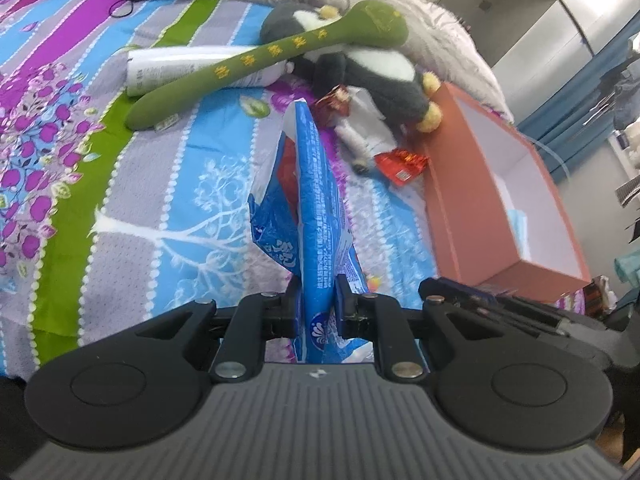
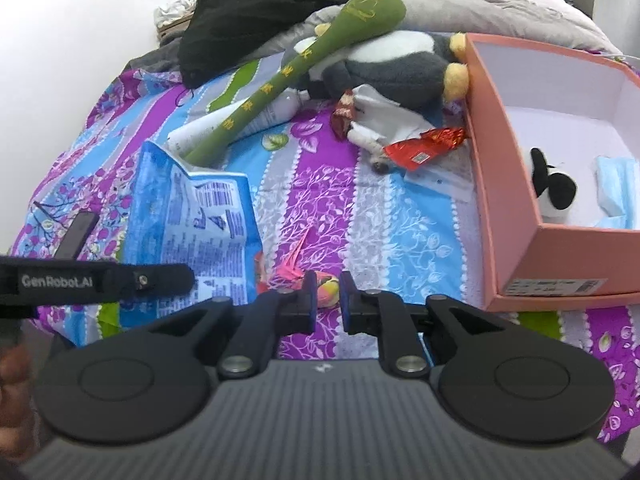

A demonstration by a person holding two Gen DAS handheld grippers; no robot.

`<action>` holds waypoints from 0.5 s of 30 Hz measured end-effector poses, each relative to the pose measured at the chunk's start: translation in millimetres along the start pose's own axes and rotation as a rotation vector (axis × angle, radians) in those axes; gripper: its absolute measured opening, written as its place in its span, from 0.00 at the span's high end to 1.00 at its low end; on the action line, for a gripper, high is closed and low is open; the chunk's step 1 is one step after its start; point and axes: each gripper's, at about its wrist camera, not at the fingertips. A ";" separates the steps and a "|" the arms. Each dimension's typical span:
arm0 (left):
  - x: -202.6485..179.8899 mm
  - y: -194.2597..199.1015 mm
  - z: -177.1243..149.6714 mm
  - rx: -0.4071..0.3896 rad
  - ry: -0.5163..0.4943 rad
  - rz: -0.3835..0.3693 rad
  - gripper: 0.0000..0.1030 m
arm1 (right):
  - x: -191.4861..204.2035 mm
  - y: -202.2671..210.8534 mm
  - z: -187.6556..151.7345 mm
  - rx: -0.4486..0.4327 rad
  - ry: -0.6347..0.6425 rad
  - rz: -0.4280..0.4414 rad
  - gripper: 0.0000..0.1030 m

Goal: Organize soft objects
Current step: 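Lift the blue snack bag with the left tool while the right tool holds the pink toy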

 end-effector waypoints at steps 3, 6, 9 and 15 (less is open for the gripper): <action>7.5 -4.2 -3.8 0.021 0.010 0.022 0.83 | 4.4 -11.6 -0.2 0.018 0.001 0.004 0.63; 15.5 -6.3 -6.1 0.030 0.026 0.034 0.82 | 9.0 -25.6 0.3 0.038 0.004 0.016 0.63; 22.1 -7.6 -7.1 0.035 0.039 0.045 0.83 | 14.1 -41.9 0.1 0.062 0.028 0.003 0.63; 30.3 -9.9 -7.0 0.042 0.055 0.062 0.82 | 13.3 -66.4 -1.1 0.113 0.010 0.003 0.63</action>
Point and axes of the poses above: each gripper's, at about its wrist camera, not at the fingertips, and y roughly against the way its jaws point, x to its left, z to its top, and after that the axes turned 9 degrees about -z, right-handed
